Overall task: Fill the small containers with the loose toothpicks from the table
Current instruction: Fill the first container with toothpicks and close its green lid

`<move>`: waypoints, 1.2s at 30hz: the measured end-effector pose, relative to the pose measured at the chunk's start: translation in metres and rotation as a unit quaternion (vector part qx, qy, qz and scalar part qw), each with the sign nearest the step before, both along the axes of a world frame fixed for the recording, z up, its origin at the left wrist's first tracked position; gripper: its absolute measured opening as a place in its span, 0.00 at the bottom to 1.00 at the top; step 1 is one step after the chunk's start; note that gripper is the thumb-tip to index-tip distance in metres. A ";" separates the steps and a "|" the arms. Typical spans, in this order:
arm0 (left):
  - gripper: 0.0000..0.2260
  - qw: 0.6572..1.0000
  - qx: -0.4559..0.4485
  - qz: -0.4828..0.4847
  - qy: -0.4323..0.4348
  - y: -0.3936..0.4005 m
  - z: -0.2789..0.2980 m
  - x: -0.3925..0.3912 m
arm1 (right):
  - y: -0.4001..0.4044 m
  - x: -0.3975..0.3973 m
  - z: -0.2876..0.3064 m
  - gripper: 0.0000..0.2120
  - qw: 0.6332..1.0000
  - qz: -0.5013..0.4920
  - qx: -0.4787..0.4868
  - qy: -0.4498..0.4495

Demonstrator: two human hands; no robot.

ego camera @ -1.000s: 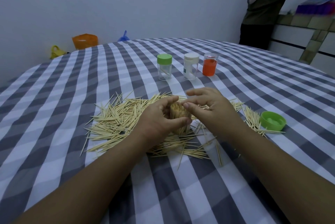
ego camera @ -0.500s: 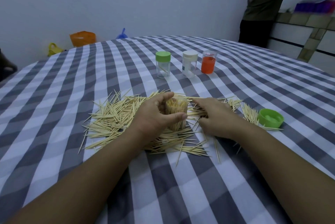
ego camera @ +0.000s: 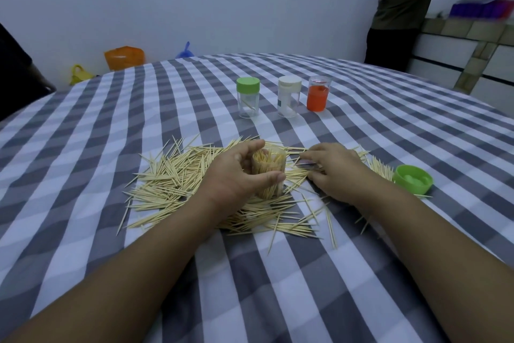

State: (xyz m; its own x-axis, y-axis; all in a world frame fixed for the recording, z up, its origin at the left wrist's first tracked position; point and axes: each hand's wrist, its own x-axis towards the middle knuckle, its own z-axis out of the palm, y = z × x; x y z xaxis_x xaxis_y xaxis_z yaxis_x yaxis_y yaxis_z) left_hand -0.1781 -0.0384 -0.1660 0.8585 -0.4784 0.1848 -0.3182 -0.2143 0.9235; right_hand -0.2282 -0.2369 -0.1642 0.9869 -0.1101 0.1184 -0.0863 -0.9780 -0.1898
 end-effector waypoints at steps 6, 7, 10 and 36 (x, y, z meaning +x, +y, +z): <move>0.33 1.000 0.013 0.009 -0.019 0.000 0.001 0.000 | 0.005 -0.004 0.004 0.28 0.996 0.023 0.080 0.044; 0.34 1.000 0.014 0.009 -0.020 0.000 0.001 0.000 | 0.005 -0.004 0.005 0.27 0.996 0.025 0.076 0.050; 0.33 1.000 0.014 0.007 -0.022 0.001 0.002 0.000 | 0.001 -0.010 0.012 0.23 0.990 0.008 0.131 0.057; 0.34 1.000 0.017 0.008 -0.016 0.001 0.001 -0.001 | -0.012 -0.011 0.015 0.11 0.995 -0.037 0.065 0.061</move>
